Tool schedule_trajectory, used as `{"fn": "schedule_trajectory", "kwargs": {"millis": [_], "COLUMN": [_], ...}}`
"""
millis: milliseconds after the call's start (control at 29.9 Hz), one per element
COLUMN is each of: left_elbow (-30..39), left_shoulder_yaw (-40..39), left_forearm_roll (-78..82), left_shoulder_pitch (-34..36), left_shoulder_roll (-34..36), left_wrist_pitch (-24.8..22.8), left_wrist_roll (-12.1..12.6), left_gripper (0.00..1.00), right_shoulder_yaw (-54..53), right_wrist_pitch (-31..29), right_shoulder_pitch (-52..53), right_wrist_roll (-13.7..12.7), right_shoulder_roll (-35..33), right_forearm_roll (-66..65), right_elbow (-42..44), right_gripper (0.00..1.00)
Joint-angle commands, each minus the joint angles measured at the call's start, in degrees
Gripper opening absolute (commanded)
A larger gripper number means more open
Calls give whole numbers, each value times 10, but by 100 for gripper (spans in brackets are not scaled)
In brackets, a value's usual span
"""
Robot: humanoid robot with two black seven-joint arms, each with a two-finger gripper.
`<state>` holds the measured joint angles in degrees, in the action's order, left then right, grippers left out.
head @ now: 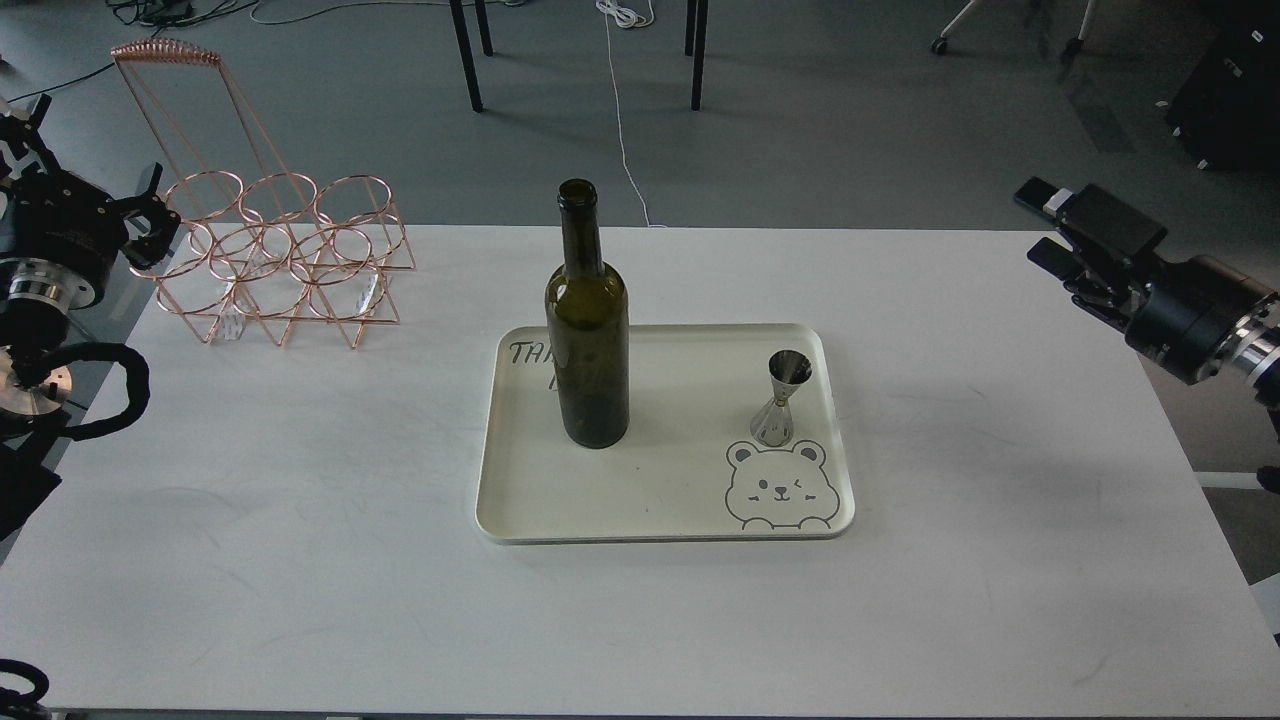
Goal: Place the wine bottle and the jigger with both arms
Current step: 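Reach the right gripper toward the metal jigger on the tray, then grasp the jigger with the right gripper and lift it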
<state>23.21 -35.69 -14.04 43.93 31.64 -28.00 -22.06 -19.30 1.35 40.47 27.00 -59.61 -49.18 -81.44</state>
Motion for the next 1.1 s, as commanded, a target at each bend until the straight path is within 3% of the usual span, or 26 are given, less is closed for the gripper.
{"fn": "schedule_trajectory", "kwargs": {"millis": [0, 234, 368, 501, 602, 1069], "left_elbow": [0, 2, 6, 6, 6, 6], "left_shoulder_yaw": [0, 0, 0, 0, 0, 0], "left_forearm_roll": [1, 0, 0, 0, -1, -1], "left_shoulder_pitch": [0, 0, -1, -1, -1, -1], "left_shoulder_roll": [0, -2, 0, 0, 0, -1], "left_wrist_pitch": [0, 0, 0, 0, 0, 0], "left_wrist_roll": [0, -3, -4, -4, -4, -5], "left_gripper": [98, 98, 99, 98, 98, 99], "right_shoulder_yaw": [47, 109, 138, 176, 191, 194], "right_wrist_pitch": [61, 93, 110, 113, 115, 122], "right_shoulder_pitch": [-6, -2, 8, 27, 38, 66], "right_wrist_roll": [2, 10, 10, 10, 10, 9], "right_shoulder_roll": [19, 84, 152, 181, 200, 287], "right_forearm_roll": [-128, -264, -298, -331, -332, -332], "right_elbow": [-10, 23, 87, 117, 131, 220], "right_gripper": [99, 98, 94, 78, 71, 69]}}
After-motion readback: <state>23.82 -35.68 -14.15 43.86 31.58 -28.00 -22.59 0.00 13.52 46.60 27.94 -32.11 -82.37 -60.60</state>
